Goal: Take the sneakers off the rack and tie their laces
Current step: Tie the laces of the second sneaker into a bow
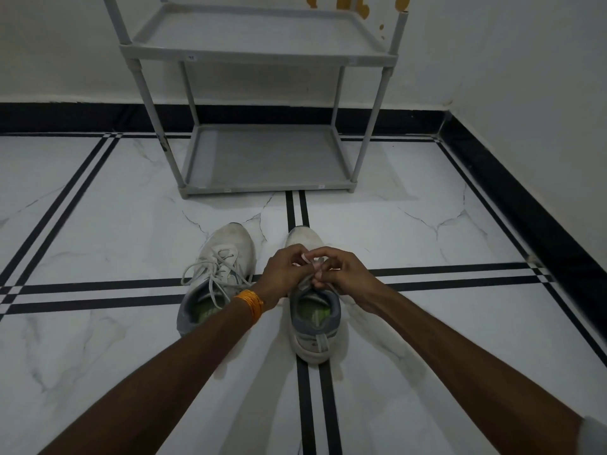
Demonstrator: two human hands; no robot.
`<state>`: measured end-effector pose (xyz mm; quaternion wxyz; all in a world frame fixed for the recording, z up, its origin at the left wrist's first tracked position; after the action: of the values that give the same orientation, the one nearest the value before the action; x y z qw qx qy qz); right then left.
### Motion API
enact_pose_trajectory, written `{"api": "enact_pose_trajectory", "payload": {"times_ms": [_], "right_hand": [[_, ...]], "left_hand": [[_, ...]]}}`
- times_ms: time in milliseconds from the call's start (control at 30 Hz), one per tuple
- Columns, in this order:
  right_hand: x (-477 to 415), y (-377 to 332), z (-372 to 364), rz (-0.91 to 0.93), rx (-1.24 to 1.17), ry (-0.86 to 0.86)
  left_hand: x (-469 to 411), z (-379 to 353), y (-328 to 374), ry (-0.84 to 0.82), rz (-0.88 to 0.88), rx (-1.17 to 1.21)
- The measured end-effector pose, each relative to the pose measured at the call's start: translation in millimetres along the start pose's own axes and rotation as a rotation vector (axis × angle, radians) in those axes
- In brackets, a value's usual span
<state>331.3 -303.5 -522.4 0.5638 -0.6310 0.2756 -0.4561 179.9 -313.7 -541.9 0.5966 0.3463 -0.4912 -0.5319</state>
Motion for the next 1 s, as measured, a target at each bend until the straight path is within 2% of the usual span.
{"api": "enact_pose_trajectory", "payload": {"times_ms": [267, 533, 633, 800, 867, 1000], "right_hand": [[7.7, 2.9, -0.9, 0.027, -0.047, 0.04], [6.8, 7.0, -1.4, 0.006, -0.016, 0.155], [7.1, 9.2, -4.7, 0.062, 0.112, 0.197], [6.5, -1.8, -15.7, 0.204, 0.616, 0.271], [1.6, -0.4, -18.4, 0.168, 0.725, 0.275], [-5.6, 9.9, -20.3, 0.052, 0.755, 0.319]], "left_hand": [[8.0, -3.9, 6.8, 0.176, -0.182, -0.227], [11.3, 7.3, 8.5, 0.162, -0.21, -0.277], [16.8, 4.2, 14.0, 0.189, -0.288, -0.429], [22.6, 3.0, 19.5, 0.221, -0.375, -0.537], [22.6, 4.2, 21.7, 0.196, -0.403, -0.603], [24.6, -0.6, 23.9, 0.157, -0.368, -0.751]]}}
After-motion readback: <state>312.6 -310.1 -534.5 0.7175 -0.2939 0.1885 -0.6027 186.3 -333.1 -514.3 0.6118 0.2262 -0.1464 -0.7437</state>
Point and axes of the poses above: each hand's wrist, its own x-axis away from the middle knuckle, its own z-axis out of the back of the hand, y = z × x, the point moved 3 cm from there along -x, towards the middle knuckle, and after that the axes turned 3 degrees about -x, right-handed, at the moved point
